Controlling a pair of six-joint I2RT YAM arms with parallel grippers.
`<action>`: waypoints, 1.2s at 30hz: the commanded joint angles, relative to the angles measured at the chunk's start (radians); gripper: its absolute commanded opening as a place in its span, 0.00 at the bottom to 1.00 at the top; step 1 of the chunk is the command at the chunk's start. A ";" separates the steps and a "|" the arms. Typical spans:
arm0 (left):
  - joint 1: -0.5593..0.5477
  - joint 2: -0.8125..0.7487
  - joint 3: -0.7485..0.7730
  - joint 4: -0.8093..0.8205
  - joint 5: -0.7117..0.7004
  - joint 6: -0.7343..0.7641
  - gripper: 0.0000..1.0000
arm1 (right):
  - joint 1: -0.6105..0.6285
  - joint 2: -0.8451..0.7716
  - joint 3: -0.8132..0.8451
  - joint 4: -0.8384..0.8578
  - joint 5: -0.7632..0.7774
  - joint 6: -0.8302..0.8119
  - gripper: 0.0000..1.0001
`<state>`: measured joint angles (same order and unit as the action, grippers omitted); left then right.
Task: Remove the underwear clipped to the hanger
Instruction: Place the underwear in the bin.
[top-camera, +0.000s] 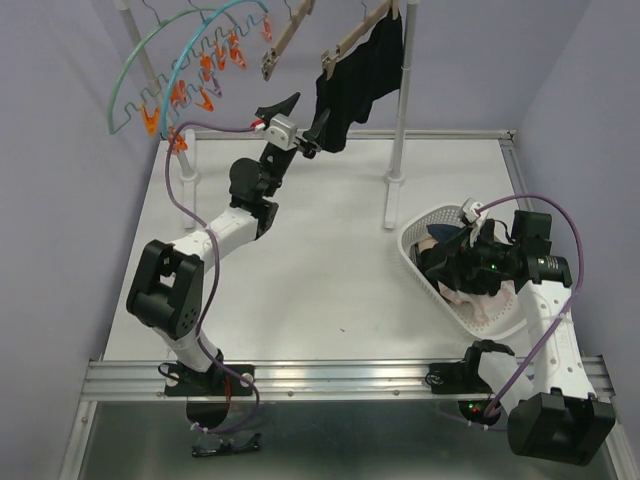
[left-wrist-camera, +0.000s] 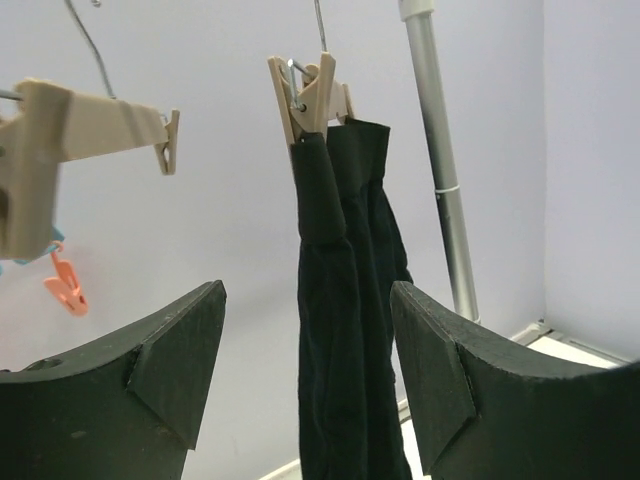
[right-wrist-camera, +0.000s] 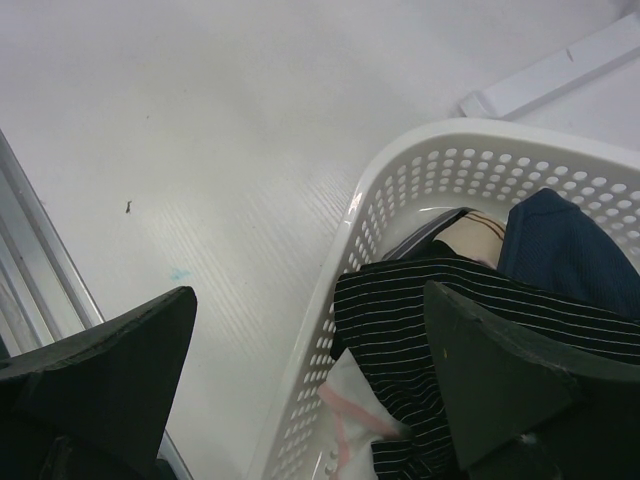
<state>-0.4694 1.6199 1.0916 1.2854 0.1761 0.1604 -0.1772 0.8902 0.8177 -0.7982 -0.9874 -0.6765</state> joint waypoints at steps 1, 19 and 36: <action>-0.003 0.018 0.096 0.100 0.013 -0.024 0.78 | -0.007 -0.011 -0.015 0.033 -0.005 0.003 1.00; -0.064 0.218 0.353 0.104 -0.052 -0.025 0.78 | -0.007 0.006 -0.014 0.033 0.000 0.000 1.00; -0.066 0.334 0.554 0.107 -0.130 -0.022 0.77 | -0.007 0.009 -0.012 0.033 0.001 0.003 1.00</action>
<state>-0.5350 1.9606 1.5730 1.2892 0.0612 0.1295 -0.1772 0.8989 0.8177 -0.7982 -0.9836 -0.6765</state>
